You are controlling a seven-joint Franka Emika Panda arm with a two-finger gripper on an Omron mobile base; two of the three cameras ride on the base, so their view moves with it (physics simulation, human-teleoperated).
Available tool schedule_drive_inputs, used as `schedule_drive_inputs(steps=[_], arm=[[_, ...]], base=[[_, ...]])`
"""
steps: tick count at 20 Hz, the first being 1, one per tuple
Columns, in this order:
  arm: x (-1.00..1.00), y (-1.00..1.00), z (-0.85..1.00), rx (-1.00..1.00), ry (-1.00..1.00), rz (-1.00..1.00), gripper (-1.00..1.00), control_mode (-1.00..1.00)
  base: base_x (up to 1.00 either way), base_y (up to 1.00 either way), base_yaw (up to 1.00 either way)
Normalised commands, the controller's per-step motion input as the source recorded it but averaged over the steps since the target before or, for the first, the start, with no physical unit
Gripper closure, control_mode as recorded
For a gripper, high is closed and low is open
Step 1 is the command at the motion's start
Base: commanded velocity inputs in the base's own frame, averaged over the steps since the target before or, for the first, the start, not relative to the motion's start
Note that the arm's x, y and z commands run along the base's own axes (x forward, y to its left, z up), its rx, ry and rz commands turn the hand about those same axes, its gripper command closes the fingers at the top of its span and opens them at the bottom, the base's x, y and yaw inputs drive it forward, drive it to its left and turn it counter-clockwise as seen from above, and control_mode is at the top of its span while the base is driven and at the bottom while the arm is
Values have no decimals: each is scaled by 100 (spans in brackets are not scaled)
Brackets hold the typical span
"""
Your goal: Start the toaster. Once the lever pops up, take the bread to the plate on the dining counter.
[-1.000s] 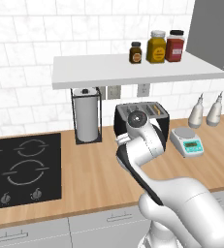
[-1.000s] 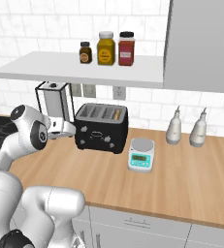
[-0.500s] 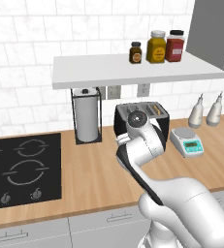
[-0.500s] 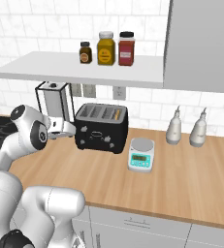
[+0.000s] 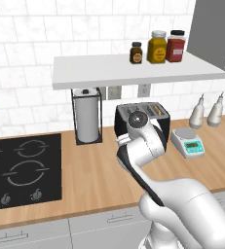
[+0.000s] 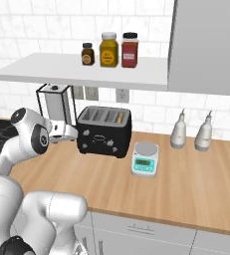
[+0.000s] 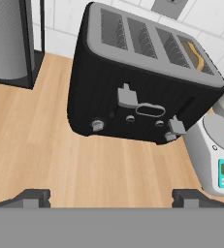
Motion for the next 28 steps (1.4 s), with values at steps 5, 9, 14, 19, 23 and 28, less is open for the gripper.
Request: schedule_drive_inputs(steps=[5,9,14,19,23,28], arm=[[0,0,0,0,0,0,-100,-100],[0,0,0,0,0,0,-100,-100],[0,0,0,0,0,0,-100,-100],[0,0,0,0,0,0,-100,-100],[0,0,0,0,0,0,-100,-100],[0,0,0,0,0,0,-100,-100]], base=[[0,0,0],[0,0,0],[0,0,0],[0,0,0],[0,0,0],[0,0,0]])
